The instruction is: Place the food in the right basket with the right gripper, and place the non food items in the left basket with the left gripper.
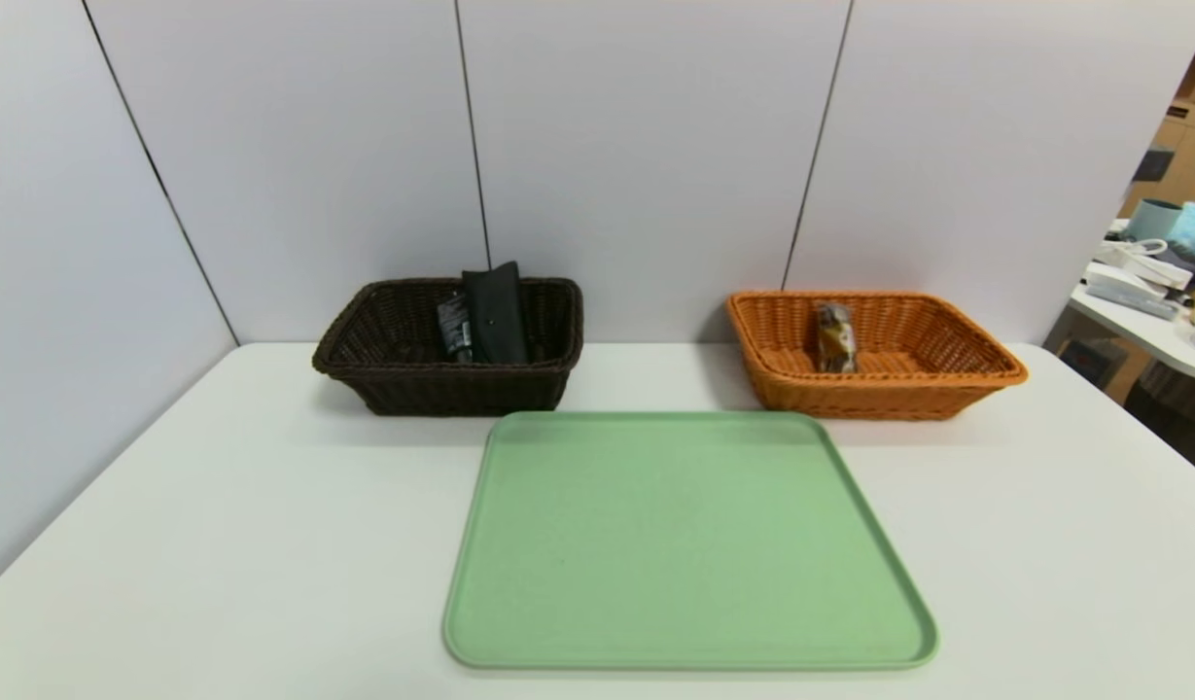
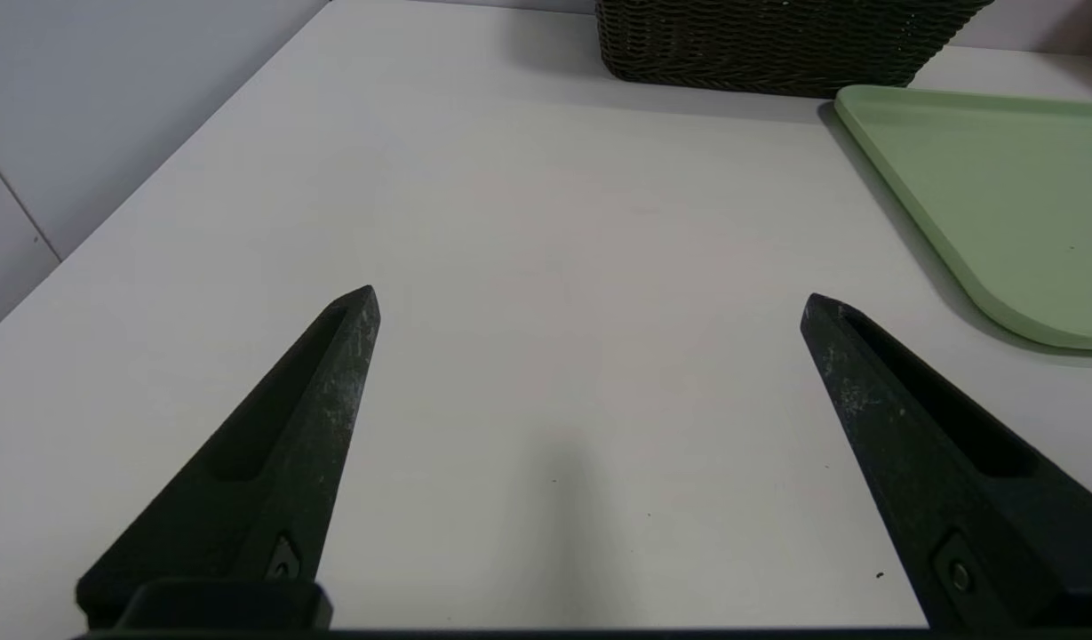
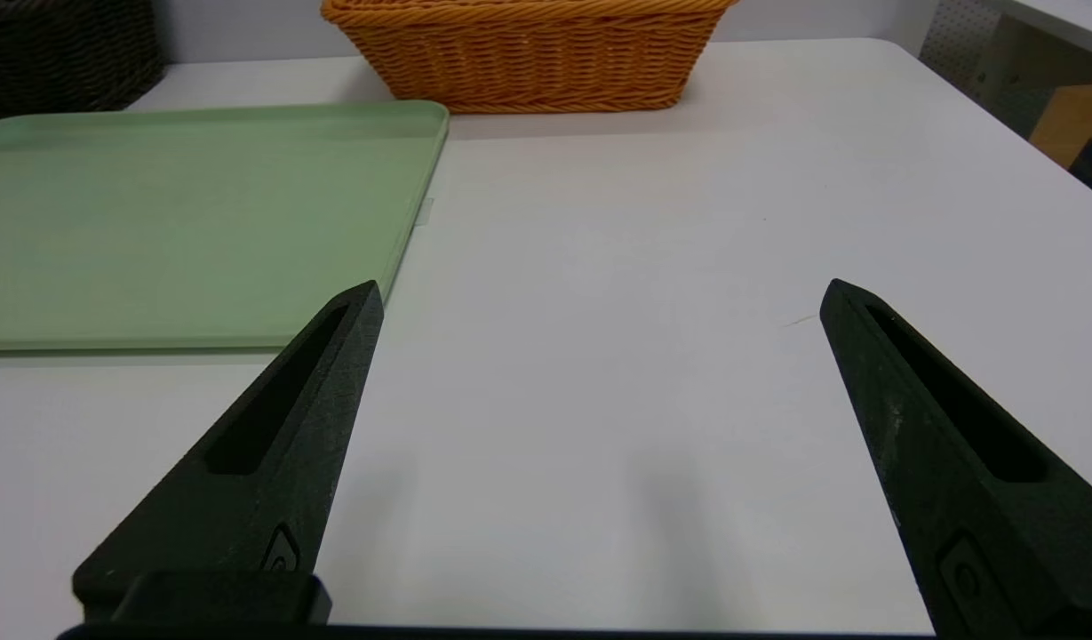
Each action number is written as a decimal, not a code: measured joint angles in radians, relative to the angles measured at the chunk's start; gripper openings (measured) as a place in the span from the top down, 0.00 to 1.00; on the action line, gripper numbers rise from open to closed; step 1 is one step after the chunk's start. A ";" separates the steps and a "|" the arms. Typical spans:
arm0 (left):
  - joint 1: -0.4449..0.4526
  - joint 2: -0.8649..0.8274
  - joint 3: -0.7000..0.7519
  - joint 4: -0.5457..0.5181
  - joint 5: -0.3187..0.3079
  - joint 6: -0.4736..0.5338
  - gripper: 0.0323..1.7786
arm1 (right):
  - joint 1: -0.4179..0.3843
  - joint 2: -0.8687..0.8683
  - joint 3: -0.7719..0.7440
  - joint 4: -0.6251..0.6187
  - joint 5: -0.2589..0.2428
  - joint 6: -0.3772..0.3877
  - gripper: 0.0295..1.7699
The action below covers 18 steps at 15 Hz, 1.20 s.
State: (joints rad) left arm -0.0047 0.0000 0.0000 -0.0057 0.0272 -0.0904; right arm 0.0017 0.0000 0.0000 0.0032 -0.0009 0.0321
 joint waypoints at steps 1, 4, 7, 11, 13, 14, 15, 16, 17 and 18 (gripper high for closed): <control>0.000 0.000 0.000 0.000 0.000 0.000 0.05 | 0.000 0.000 0.000 0.000 0.000 0.000 0.04; 0.000 0.000 0.000 0.000 0.000 0.000 0.05 | 0.000 0.000 0.000 0.000 0.000 0.001 0.04; 0.000 0.000 0.000 0.000 0.000 -0.001 0.05 | 0.000 0.001 0.000 -0.001 0.000 -0.001 0.04; 0.000 0.000 0.000 0.000 0.000 -0.001 0.05 | 0.001 0.000 0.000 -0.001 -0.001 -0.003 0.04; 0.000 0.000 0.000 0.000 0.000 -0.001 0.05 | 0.000 0.000 0.000 -0.003 -0.001 -0.005 0.04; 0.000 0.000 0.000 0.000 0.000 -0.001 0.05 | 0.000 0.000 0.000 -0.002 -0.001 -0.005 0.04; 0.000 0.000 0.000 0.000 0.001 -0.001 0.05 | 0.000 0.000 0.000 -0.003 -0.001 -0.005 0.04; 0.000 0.000 0.000 0.000 0.001 -0.001 0.05 | 0.000 0.000 0.000 -0.003 -0.001 -0.005 0.04; 0.000 0.000 0.000 0.000 0.001 -0.001 0.05 | 0.000 0.000 0.000 -0.003 -0.001 -0.006 0.04; 0.000 0.000 0.000 0.000 0.001 -0.001 0.05 | 0.000 0.000 0.000 -0.003 -0.001 -0.006 0.04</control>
State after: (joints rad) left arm -0.0047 0.0000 0.0000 -0.0053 0.0283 -0.0919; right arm 0.0019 0.0004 0.0000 0.0000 -0.0019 0.0260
